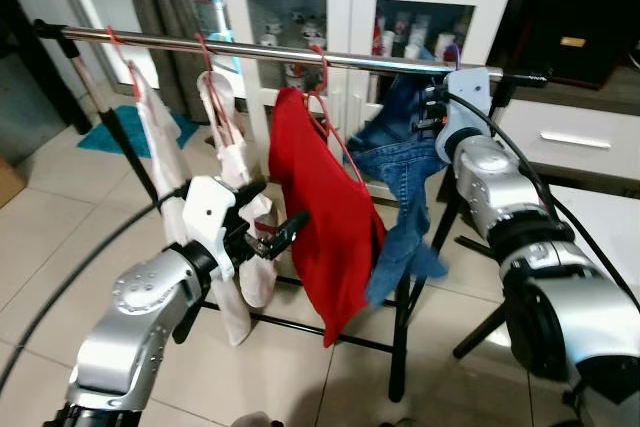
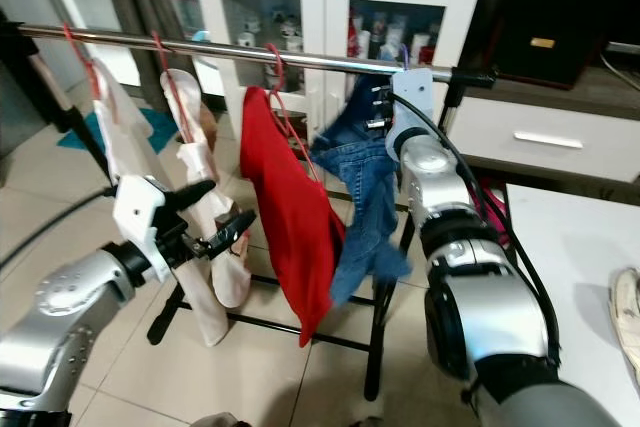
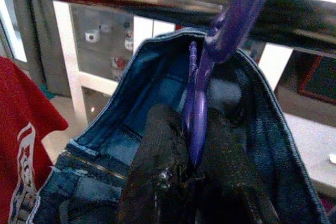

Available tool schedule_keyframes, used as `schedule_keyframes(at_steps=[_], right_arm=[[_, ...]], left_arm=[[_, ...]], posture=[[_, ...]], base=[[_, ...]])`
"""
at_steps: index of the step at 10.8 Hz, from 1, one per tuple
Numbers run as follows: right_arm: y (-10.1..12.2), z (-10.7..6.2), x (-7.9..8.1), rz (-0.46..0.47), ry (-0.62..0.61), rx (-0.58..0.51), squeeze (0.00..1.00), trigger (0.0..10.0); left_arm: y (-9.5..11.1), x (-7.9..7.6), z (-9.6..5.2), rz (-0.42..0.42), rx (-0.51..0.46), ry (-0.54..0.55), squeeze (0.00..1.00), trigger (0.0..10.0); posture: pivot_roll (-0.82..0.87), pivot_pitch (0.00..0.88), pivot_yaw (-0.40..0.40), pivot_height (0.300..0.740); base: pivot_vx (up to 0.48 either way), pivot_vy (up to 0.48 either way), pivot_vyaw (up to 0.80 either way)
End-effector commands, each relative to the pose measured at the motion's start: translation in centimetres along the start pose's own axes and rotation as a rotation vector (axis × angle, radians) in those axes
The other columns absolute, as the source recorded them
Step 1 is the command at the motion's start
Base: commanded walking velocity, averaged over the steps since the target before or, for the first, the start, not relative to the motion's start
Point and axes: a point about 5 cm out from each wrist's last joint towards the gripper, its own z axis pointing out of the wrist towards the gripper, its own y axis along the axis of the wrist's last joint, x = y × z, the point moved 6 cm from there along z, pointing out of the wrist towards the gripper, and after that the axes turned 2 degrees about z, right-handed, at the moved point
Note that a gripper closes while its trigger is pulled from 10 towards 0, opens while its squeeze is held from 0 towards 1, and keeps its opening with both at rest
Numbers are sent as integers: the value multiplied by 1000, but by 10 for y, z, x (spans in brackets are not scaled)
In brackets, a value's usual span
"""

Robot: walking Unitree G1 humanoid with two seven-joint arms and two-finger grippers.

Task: Hang hanger

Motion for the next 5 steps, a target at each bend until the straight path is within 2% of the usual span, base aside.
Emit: schedule_keyframes(at_steps=[1, 2, 3, 5], right_arm=[[30, -1, 2, -11, 18, -122, 0, 0], [35, -5, 5, -18, 32, -166, 0, 0], [33, -9, 8, -26, 52, -172, 0, 0], [12, -24, 20, -42, 110, -141, 0, 0]], left_arm=[[-1, 1, 3, 10, 8, 8, 553, 10000], [-3, 5, 6, 14, 15, 40, 357, 10000], [-4, 6, 8, 10, 14, 53, 290, 10000], [-8, 6, 10, 22, 22, 69, 275, 10000]], posture=[[23, 0, 40, 740], [12, 0, 44, 740], [10, 0, 42, 740], [11, 0, 33, 740]], base=[[0, 0, 0], [0, 0, 0], [0, 0, 0], [0, 0, 0]])
